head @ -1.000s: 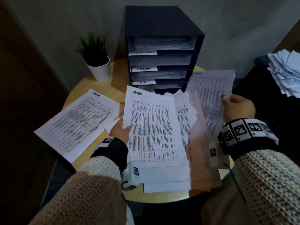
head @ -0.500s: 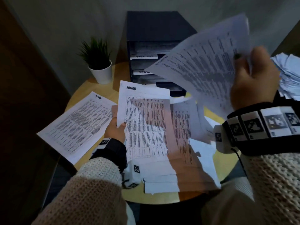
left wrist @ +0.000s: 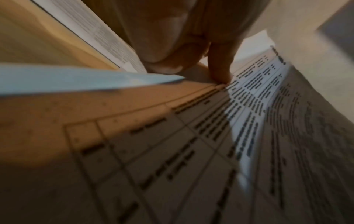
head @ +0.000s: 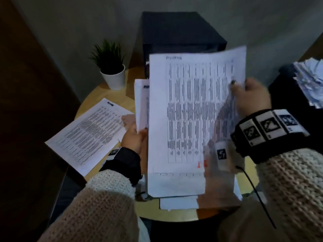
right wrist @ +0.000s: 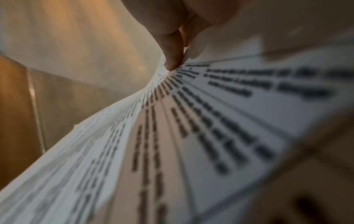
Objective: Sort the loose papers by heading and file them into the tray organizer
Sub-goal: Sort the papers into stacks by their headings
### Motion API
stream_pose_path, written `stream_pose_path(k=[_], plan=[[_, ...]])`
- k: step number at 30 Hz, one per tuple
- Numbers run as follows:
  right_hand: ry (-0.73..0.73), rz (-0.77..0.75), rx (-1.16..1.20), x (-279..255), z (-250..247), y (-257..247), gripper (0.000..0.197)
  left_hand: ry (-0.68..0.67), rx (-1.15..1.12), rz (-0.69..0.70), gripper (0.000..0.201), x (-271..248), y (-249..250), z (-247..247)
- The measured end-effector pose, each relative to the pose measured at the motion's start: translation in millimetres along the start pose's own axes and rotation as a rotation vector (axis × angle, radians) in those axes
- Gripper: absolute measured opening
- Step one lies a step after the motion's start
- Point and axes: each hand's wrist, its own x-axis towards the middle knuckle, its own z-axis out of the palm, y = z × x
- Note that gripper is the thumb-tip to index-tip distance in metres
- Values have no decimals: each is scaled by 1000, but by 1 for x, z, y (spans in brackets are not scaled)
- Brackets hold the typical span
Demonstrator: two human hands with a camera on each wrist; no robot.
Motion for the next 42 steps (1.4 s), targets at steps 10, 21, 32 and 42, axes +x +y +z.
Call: stream_pose_path(k=[10,21,32,42], plan=[[-53,276,34,-15,43,68,24,-183,-37,-37,42,-1,-4,15],[-173,431,51,-18,52,91,50,-171,-2,6,34,0,-11,27],[-242,447,-311,-10,31,125,25,18,47,-139,8,4,-20,27],[-438,592,-392,-5,18,155,40,-148,246,-181,47,1,-28,32]])
